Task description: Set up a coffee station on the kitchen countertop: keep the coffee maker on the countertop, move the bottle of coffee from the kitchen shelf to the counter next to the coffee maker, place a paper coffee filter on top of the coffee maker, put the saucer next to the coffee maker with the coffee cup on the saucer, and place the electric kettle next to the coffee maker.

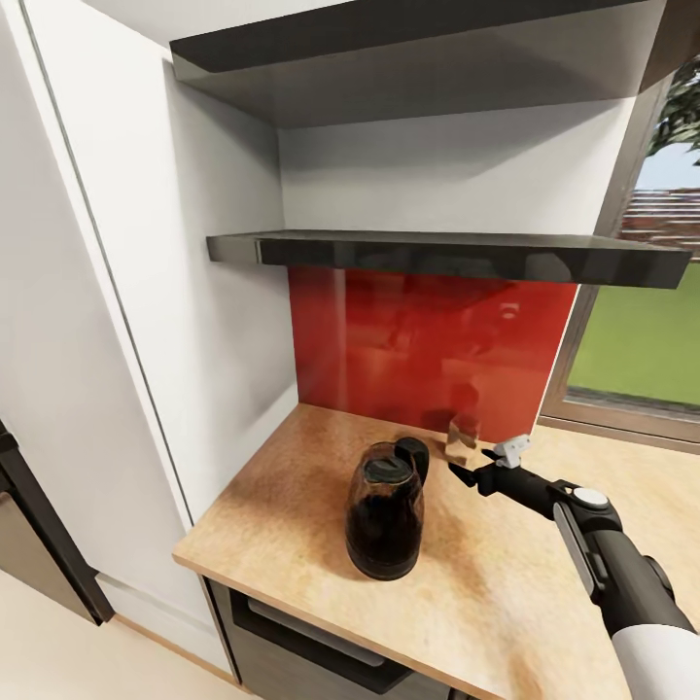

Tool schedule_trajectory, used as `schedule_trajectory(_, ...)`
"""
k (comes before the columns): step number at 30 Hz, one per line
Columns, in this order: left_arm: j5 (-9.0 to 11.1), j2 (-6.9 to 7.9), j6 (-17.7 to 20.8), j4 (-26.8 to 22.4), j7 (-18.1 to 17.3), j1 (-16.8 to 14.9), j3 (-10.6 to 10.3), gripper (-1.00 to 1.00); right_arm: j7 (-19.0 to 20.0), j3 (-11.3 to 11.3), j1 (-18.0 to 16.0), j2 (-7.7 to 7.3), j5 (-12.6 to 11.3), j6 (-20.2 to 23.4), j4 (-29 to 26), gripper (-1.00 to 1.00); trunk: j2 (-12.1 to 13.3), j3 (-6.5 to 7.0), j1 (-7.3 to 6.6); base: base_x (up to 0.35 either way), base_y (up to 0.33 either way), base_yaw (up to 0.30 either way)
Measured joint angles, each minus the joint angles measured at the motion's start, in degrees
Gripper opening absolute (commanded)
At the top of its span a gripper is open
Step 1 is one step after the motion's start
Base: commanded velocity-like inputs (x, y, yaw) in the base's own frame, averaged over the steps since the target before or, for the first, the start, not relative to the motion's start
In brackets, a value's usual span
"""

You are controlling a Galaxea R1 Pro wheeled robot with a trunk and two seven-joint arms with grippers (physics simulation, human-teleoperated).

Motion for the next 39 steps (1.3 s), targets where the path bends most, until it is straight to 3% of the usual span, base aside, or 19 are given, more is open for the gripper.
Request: schedule_trajectory(39, 0.0, 0.00, 0.0, 0.0, -0.1, 0.0, 0.0, 1.00, 0.0, 0.1, 0.0, 0.26, 0.0, -1.8, 4.3, 1.00, 0.0, 0.00, -0.01, 0.025, 0.029, 0.000)
